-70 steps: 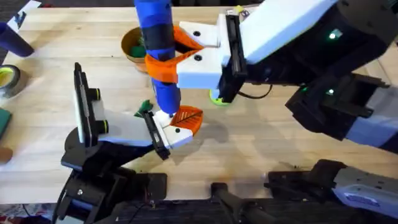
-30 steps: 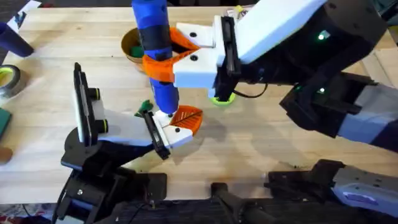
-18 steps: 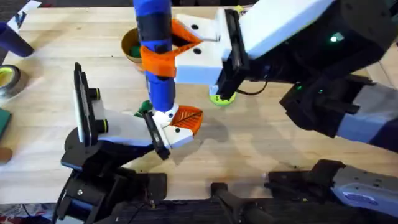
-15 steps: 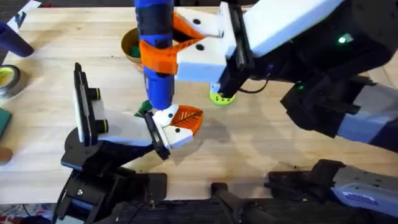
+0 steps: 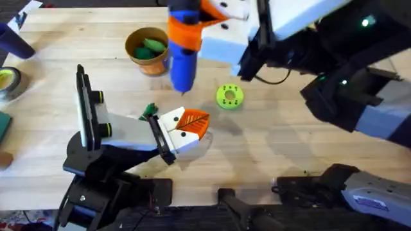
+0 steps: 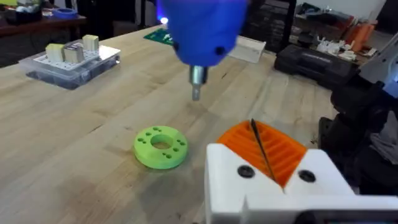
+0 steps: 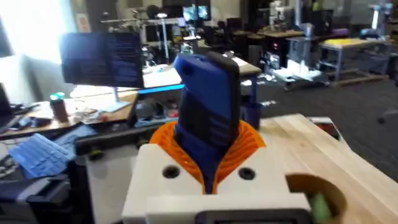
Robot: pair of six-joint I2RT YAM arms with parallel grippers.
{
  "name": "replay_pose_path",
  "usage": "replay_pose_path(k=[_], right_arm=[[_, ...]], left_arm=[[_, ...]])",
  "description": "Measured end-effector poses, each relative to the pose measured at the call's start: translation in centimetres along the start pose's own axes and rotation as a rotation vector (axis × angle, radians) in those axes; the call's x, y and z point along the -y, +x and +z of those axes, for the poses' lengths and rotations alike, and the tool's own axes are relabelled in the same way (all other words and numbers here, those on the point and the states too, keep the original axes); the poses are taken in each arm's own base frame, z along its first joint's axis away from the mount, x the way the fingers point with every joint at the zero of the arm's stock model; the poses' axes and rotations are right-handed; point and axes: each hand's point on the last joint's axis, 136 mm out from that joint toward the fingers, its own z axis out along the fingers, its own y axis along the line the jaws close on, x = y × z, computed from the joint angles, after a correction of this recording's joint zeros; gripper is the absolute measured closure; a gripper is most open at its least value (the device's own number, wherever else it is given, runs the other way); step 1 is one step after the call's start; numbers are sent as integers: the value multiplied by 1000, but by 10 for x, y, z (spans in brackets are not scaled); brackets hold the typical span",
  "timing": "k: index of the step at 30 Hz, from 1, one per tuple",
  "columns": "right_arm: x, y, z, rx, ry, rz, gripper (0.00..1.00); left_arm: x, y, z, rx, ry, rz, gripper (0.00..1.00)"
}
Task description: Pick up the gripper from the table and insert it into the empty holder that is missing its gripper. Then pick up a screw, insert it into the mounting hole, and use the screwdriver to tighten it. Finally, clean up the table by picking up the vegetable and placing it into the bucket.
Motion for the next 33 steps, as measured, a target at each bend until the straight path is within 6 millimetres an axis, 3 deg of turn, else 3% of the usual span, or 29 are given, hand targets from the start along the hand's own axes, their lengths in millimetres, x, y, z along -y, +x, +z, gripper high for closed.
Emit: replay_pose_path(k=[7,10,13,19,23,26,33], right_arm=[[98,32,-64,-146,330,98,955],[124,56,-96,-228,456,203,956],[136,73,-117,-273,536,276,956],[154,76,-139,-282,645,283,957],[155,110,-165,-441,708,282,955],[157,134,-186,-584,772,216,956],[168,164,-222,-938,862,-78,956]], left_arm=[[0,0,0,0,0,0,984],[0,0,0,0,-3,0,984],[-1,0,0,1,-5,0,984],[-3,-1,0,3,-19,1,984],[-4,-1,0,4,-26,1,984],[-5,-1,0,4,-28,1,984],[-5,-1,0,5,-29,1,984]])
